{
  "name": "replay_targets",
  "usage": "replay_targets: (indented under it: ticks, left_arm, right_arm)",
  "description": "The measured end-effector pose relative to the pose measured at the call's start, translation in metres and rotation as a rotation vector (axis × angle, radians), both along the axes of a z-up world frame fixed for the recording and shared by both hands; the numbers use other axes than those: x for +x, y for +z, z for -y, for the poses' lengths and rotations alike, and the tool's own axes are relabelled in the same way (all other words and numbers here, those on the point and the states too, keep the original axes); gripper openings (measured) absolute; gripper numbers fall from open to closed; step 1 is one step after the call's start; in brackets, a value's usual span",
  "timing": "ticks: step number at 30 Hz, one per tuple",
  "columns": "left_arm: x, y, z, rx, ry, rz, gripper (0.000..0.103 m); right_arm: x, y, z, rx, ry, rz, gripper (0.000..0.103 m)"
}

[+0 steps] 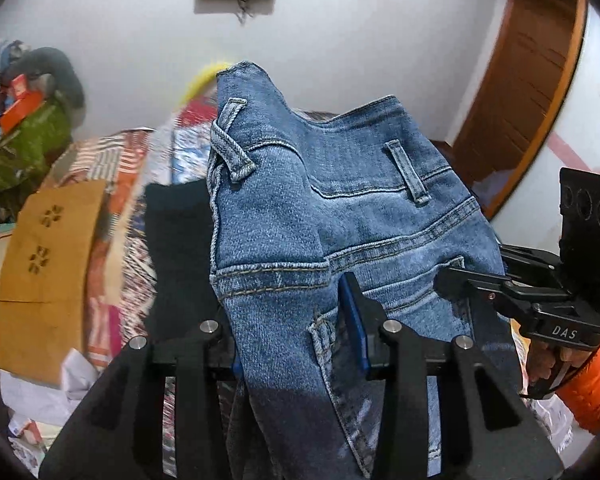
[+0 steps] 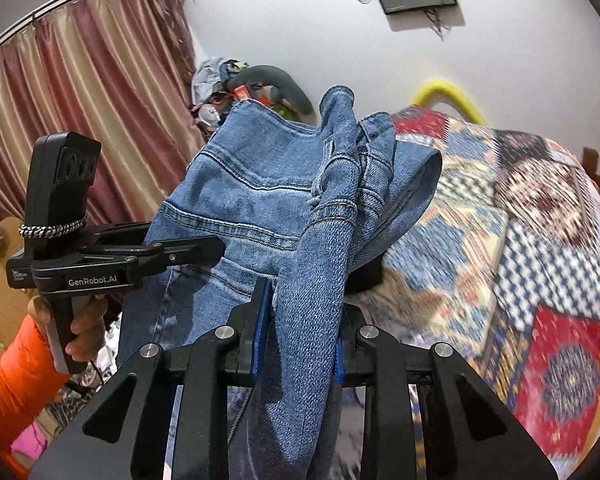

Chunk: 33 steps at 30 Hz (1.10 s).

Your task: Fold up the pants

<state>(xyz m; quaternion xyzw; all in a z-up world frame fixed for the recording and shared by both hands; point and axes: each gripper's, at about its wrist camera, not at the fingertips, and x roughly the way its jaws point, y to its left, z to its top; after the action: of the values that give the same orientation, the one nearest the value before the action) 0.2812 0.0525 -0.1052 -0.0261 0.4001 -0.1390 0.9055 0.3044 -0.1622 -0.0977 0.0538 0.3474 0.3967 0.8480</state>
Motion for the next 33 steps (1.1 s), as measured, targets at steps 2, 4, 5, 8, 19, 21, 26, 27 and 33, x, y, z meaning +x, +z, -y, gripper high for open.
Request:
replay_targets:
  ticks: [2,4,5,8,19,21,26,27,33]
  left_arm:
    - [0.013,0.002,-0.015,-0.003,0.024,0.021,0.04]
    - [0.027,0.002,-0.025,-0.008,0.043,0.033,0.04]
    - [0.035,0.002,-0.032,-0.011,0.051,0.037,0.04]
    - [0.064,-0.004,-0.051,-0.019,0.081,0.043,0.04]
    - [0.175,-0.05,-0.093,-0.021,0.154,0.029,0.04]
    - [0.193,-0.065,-0.099,-0.028,0.162,0.01,0.04]
    - [0.223,-0.111,-0.105,-0.052,0.177,-0.07,0.04]
    - [0.227,-0.12,-0.104,-0.052,0.175,-0.086,0.04]
    - [0.245,-0.175,-0.093,-0.061,0.164,-0.236,0.044]
  right_arm:
    - [0.013,0.003,-0.014,-0.003,0.015,0.011,0.023]
    - [0.025,0.005,-0.027,-0.011,0.025,0.028,0.023]
    - [0.035,0.007,-0.037,-0.017,0.03,0.036,0.023]
    - [0.058,0.007,-0.054,-0.034,0.038,0.052,0.023]
    - [0.152,-0.014,-0.111,-0.095,0.032,0.029,0.022]
    - [0.166,-0.022,-0.119,-0.109,0.027,0.024,0.022]
    - [0.202,-0.053,-0.132,-0.162,0.029,-0.04,0.022]
    - [0.207,-0.063,-0.134,-0.182,0.033,-0.057,0.022]
    - [0.219,-0.104,-0.138,-0.281,0.033,-0.14,0.023]
